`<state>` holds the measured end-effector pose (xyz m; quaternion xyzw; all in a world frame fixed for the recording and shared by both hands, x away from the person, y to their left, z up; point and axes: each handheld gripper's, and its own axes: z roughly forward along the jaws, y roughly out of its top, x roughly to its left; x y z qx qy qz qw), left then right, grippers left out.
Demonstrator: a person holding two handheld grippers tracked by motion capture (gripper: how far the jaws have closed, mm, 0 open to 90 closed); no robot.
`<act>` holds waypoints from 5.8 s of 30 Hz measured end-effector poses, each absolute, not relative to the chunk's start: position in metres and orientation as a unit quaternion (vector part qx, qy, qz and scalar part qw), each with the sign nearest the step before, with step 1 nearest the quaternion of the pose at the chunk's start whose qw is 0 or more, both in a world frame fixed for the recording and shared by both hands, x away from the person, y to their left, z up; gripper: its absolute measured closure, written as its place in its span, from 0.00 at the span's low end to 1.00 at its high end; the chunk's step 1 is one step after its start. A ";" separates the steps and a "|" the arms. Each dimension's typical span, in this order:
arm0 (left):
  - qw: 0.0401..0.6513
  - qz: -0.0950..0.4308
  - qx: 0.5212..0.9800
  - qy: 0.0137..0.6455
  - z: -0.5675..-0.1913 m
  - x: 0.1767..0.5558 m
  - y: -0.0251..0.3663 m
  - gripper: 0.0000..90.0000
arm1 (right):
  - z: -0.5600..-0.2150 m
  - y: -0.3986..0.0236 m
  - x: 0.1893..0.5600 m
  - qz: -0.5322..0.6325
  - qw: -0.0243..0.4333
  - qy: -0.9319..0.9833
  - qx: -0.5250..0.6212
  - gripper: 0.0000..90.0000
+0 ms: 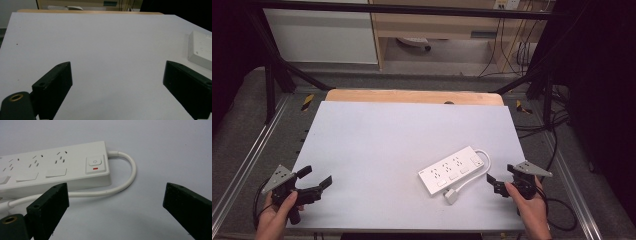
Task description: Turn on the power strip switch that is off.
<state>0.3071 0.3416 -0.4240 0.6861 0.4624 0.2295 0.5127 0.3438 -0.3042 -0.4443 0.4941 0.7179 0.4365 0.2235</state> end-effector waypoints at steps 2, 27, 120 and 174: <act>0.516 0.229 0.684 0.461 -0.423 0.307 0.341 0.10 | -0.445 -0.305 0.344 0.434 0.223 0.718 0.496 0.07; 0.508 0.223 0.695 0.457 -0.425 0.307 0.340 0.08 | -0.433 -0.304 0.342 0.445 0.204 0.719 0.494 0.05; 0.508 0.217 0.697 0.458 -0.425 0.308 0.337 0.07 | -0.403 -0.179 0.356 0.484 0.171 0.770 0.378 0.80; 0.502 0.224 0.703 0.451 -0.425 0.307 0.336 0.07 | -0.436 -0.165 0.345 0.440 0.143 0.806 0.368 1.00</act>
